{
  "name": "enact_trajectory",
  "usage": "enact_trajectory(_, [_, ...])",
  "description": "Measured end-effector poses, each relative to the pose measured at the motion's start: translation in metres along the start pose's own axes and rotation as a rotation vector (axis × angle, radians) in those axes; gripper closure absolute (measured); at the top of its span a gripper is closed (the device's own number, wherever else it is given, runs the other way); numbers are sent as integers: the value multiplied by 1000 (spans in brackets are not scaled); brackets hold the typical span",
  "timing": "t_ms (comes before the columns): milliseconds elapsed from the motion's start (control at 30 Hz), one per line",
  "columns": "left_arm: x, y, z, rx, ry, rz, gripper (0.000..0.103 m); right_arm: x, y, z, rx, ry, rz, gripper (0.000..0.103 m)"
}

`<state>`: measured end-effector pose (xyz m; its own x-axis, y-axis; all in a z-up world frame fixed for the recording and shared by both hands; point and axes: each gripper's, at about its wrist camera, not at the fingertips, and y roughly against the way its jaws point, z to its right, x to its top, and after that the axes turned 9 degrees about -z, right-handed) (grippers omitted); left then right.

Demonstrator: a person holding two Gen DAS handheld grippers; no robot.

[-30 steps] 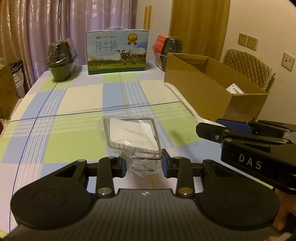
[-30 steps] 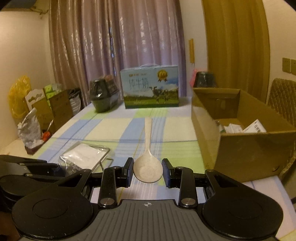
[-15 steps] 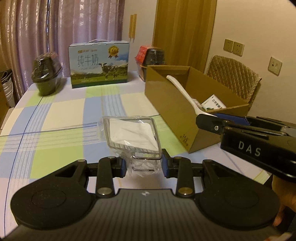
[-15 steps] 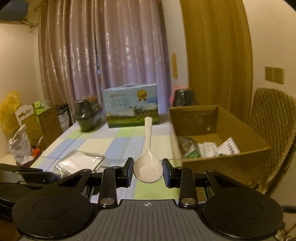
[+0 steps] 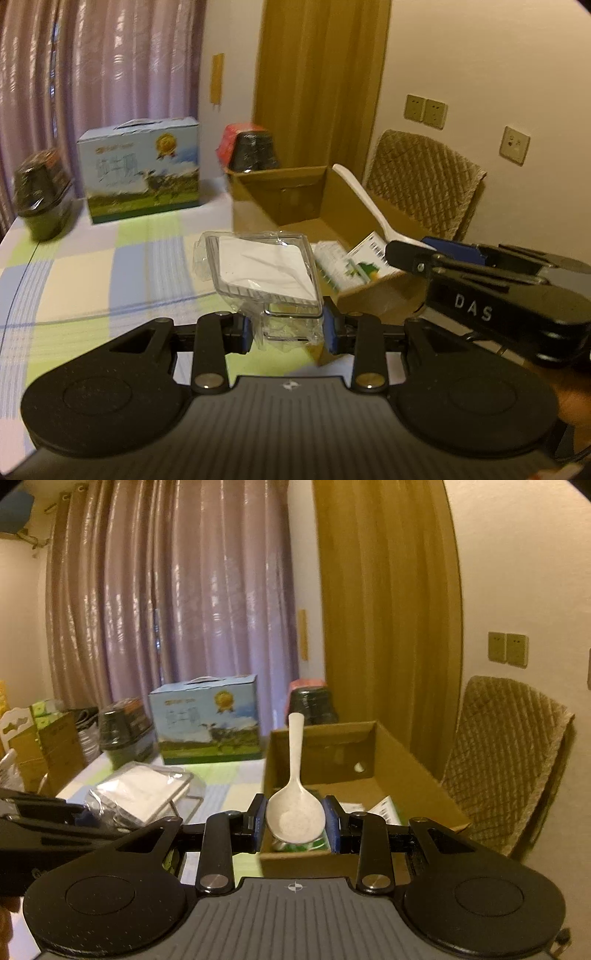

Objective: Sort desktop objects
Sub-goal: 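Carry the tray and spoon toward the cardboard box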

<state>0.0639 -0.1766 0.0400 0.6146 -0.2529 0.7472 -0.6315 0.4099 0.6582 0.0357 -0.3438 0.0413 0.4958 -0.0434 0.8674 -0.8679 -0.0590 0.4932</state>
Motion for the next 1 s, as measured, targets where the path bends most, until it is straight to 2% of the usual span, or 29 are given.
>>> enact_trajectory(400, [39,-26,29,-46,-52,4,73,16,-6,41,-47,-18,17,73])
enact_trajectory(1000, [66,-73,41,-79,-79,-30,73,33,-43,79,-63,-9,1,73])
